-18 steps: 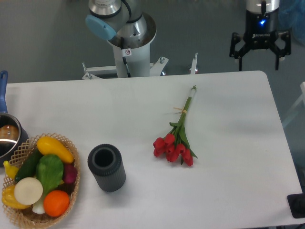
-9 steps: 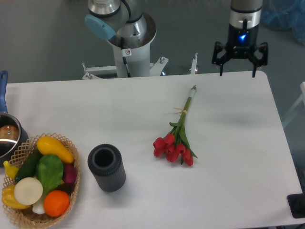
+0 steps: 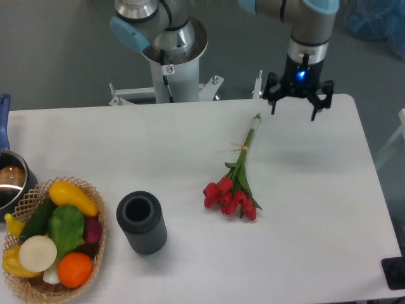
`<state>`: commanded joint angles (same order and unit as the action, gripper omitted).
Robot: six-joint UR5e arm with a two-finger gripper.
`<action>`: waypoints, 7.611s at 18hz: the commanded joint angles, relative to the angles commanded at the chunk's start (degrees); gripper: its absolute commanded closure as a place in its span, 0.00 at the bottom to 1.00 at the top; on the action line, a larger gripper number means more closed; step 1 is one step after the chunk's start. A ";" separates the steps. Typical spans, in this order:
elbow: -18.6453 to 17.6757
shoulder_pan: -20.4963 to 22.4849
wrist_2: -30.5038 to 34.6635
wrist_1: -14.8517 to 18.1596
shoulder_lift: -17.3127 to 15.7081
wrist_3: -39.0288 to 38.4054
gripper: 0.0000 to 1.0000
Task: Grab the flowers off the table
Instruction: 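Move the open gripper down toward the tulip stems above the string tie, then close the gripper around the green tulip stems, then lift the tulip bunch off the table by its stems, then hold the lifted tulips still above the table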
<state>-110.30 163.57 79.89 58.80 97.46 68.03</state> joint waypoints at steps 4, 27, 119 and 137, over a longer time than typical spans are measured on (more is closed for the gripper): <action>-0.09 -1.41 1.32 0.00 2.29 0.70 0.00; -1.23 -5.99 0.88 -0.70 10.73 0.26 0.00; 17.93 -4.06 -3.50 -0.70 8.28 -5.36 0.79; 19.69 -0.19 -12.30 -0.70 6.16 -5.45 0.79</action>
<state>-90.62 163.39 67.59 58.10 103.62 62.58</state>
